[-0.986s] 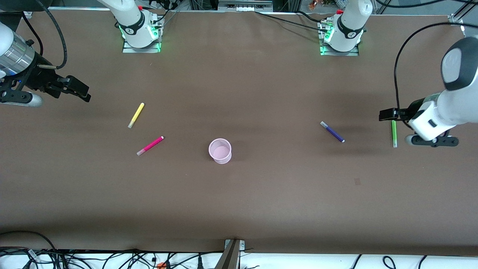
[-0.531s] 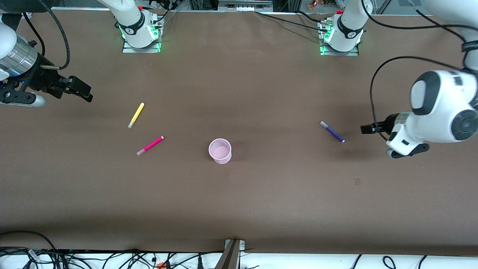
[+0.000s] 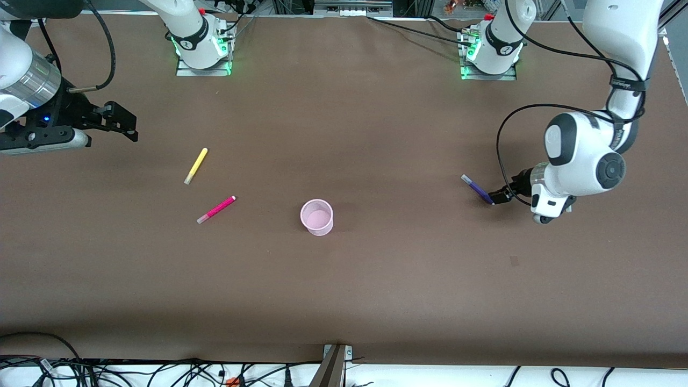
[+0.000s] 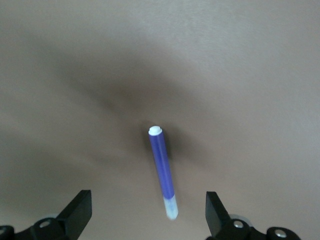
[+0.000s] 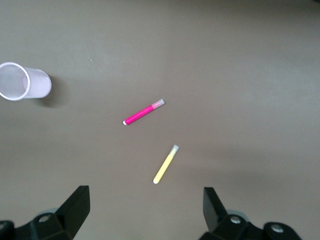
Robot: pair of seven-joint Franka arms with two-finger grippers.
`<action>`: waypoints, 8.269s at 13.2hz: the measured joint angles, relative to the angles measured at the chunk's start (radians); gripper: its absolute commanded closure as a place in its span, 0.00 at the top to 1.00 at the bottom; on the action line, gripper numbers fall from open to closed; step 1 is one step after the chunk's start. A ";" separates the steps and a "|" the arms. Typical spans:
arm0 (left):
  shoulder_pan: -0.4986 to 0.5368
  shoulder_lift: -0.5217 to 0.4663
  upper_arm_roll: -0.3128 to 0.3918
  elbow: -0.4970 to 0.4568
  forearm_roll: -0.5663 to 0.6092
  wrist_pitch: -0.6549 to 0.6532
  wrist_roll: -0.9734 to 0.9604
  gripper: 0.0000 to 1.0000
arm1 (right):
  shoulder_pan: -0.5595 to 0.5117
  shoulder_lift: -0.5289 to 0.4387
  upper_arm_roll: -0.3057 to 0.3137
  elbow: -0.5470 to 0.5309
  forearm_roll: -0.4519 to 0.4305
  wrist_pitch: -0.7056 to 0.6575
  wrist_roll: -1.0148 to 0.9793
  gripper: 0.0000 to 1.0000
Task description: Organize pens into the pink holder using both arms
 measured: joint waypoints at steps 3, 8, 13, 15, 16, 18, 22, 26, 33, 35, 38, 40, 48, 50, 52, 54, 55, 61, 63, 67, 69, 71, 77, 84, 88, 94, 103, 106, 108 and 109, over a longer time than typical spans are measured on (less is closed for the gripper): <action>-0.023 0.012 -0.017 -0.070 -0.001 0.129 -0.079 1.00 | 0.000 0.000 0.000 0.000 -0.004 0.000 -0.015 1.00; -0.054 0.077 -0.018 -0.095 -0.001 0.233 -0.096 0.62 | -0.001 0.009 -0.001 0.000 -0.004 0.006 -0.015 1.00; -0.058 0.083 -0.017 -0.093 -0.001 0.237 -0.098 0.01 | -0.001 0.034 -0.002 0.000 -0.004 0.024 -0.015 1.00; -0.058 0.081 -0.015 -0.093 -0.001 0.237 -0.098 0.00 | -0.004 0.092 -0.005 -0.004 -0.004 0.033 -0.015 1.00; -0.058 0.080 -0.015 -0.092 -0.001 0.237 -0.098 0.00 | -0.003 0.141 -0.005 -0.010 -0.006 0.038 -0.015 1.00; -0.057 0.069 -0.014 -0.083 -0.001 0.241 -0.111 0.00 | -0.010 0.237 -0.009 -0.009 -0.009 0.071 -0.022 1.00; -0.060 -0.039 -0.019 -0.009 -0.001 0.201 -0.278 0.00 | -0.096 0.292 -0.016 -0.009 0.137 0.084 -0.040 1.00; -0.090 -0.128 -0.070 0.199 -0.001 -0.037 -0.527 0.00 | -0.108 0.404 -0.006 -0.018 0.230 0.186 0.178 0.98; -0.420 0.030 -0.090 0.472 0.290 -0.047 -1.186 0.00 | 0.030 0.611 0.006 -0.020 0.237 0.437 0.592 0.85; -0.493 0.129 -0.087 0.565 0.401 -0.046 -1.326 0.00 | 0.026 0.641 0.002 -0.031 0.254 0.450 0.596 0.81; -0.592 0.271 -0.082 0.685 0.577 -0.045 -1.483 0.00 | 0.024 0.644 0.001 -0.075 0.308 0.456 0.597 0.75; -0.649 0.336 -0.077 0.740 0.688 -0.045 -1.539 0.00 | 0.025 0.637 0.001 -0.105 0.333 0.457 0.597 0.72; -0.735 0.423 -0.060 0.827 0.934 -0.046 -1.560 0.00 | 0.030 0.621 0.003 -0.163 0.381 0.485 0.598 0.41; -0.747 0.459 -0.059 0.868 0.969 -0.045 -1.561 0.00 | 0.033 0.621 0.004 -0.172 0.389 0.496 0.598 0.26; -0.754 0.492 -0.057 0.909 0.996 -0.045 -1.561 0.00 | 0.034 0.621 0.004 -0.174 0.389 0.500 0.598 0.14; -0.760 0.522 -0.057 0.940 1.013 -0.045 -1.561 0.00 | 0.037 0.620 0.006 -0.174 0.389 0.502 0.598 0.08; -0.763 0.535 -0.055 0.952 1.014 -0.045 -1.561 0.00 | 0.039 0.620 0.008 -0.175 0.389 0.503 0.598 0.05; -0.800 0.567 -0.007 0.979 1.037 -0.018 -1.558 0.00 | 0.051 0.587 0.011 -0.101 0.393 0.376 0.597 0.03; -0.811 0.587 0.009 0.982 1.037 -0.003 -1.558 0.00 | 0.037 0.571 0.003 -0.016 0.451 0.219 0.597 0.03; -0.815 0.601 0.017 0.997 1.038 0.013 -1.558 0.44 | -0.019 0.561 -0.002 0.066 0.582 0.054 0.594 0.04; -0.816 0.601 0.018 1.007 1.038 0.013 -1.558 0.98 | -0.023 0.562 0.000 0.087 0.663 0.025 0.594 0.04; -0.816 0.599 0.024 1.017 1.038 0.013 -1.552 1.00 | -0.025 0.562 -0.001 0.109 0.775 -0.025 0.605 0.04; -0.737 0.442 0.035 1.062 0.752 -0.126 -1.234 1.00 | -0.051 0.575 -0.002 0.113 1.005 -0.095 0.659 0.04; -0.454 0.083 0.039 0.932 0.279 -0.462 -0.496 1.00 | 0.007 0.702 0.012 0.107 1.475 -0.012 0.666 0.04; -0.238 -0.036 0.038 0.872 0.226 -0.681 -0.021 1.00 | 0.148 0.750 0.020 0.108 1.663 0.180 0.666 0.04; -0.037 -0.150 0.038 0.627 0.207 -0.657 0.444 1.00 | 0.207 0.753 0.012 0.103 1.707 0.249 0.692 0.04; -0.009 -0.316 0.027 0.292 0.234 -0.406 0.591 1.00 | 0.209 0.763 0.008 0.059 1.652 0.249 0.689 1.00; -0.009 -0.316 0.027 0.290 0.234 -0.406 0.591 1.00 | 0.203 0.744 -0.014 0.108 1.517 0.249 0.689 1.00; -0.009 -0.316 0.027 0.289 0.234 -0.406 0.591 1.00 | 0.199 0.704 -0.049 0.134 1.372 0.247 0.678 1.00; -0.009 -0.315 0.027 0.288 0.234 -0.406 0.591 1.00 | 0.196 0.674 -0.063 0.144 1.270 0.245 0.658 1.00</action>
